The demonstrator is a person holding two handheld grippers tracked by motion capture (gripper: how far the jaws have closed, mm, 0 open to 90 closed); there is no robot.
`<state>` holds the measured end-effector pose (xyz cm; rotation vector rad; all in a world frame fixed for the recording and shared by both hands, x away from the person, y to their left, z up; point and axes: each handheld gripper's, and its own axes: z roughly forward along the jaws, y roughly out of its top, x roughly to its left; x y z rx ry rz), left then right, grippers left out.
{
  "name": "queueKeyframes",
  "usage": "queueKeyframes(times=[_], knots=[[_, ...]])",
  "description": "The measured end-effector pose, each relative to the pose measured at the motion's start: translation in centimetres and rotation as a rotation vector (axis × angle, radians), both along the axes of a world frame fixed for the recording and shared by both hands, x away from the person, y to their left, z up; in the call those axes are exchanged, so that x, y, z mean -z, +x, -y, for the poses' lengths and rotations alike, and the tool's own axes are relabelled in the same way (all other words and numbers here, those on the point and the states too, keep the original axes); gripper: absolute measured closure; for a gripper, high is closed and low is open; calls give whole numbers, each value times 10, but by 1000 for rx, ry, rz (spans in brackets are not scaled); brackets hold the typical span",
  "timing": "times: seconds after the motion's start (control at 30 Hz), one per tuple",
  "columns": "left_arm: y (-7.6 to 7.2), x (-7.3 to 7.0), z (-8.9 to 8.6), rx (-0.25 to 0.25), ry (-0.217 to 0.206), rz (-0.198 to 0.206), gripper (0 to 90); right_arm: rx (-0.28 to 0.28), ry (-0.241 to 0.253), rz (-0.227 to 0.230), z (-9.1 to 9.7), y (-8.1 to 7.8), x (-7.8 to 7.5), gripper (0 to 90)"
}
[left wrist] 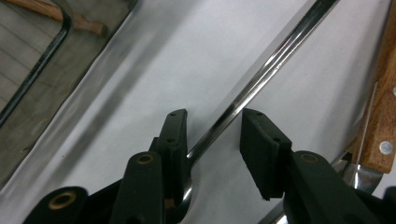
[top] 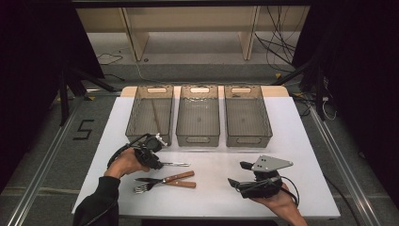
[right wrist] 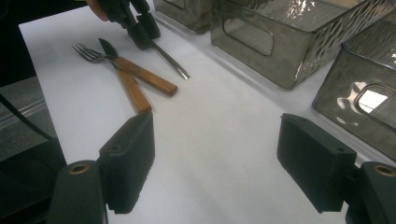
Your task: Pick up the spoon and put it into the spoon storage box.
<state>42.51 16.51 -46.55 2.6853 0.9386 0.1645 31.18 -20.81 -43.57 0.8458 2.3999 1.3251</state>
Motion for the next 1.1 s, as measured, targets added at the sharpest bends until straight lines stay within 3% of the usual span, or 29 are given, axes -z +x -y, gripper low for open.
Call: queueKeyframes(times=[0.3,0.63,0.93,1.1], knots=[[-4,-1,5,65,35,-6,732,14,-1,4,3,-1,-1,285],[-5,-1,4,122,17,-9,839,20,-2,2,3,-1,-1,287],[-4,-1,2,117,-4,-13,853,20,-2,5,3,-1,-1,289],[-4,-1,2,84,-18,-12,856,22,-2,4,4,-1,-1,290]])
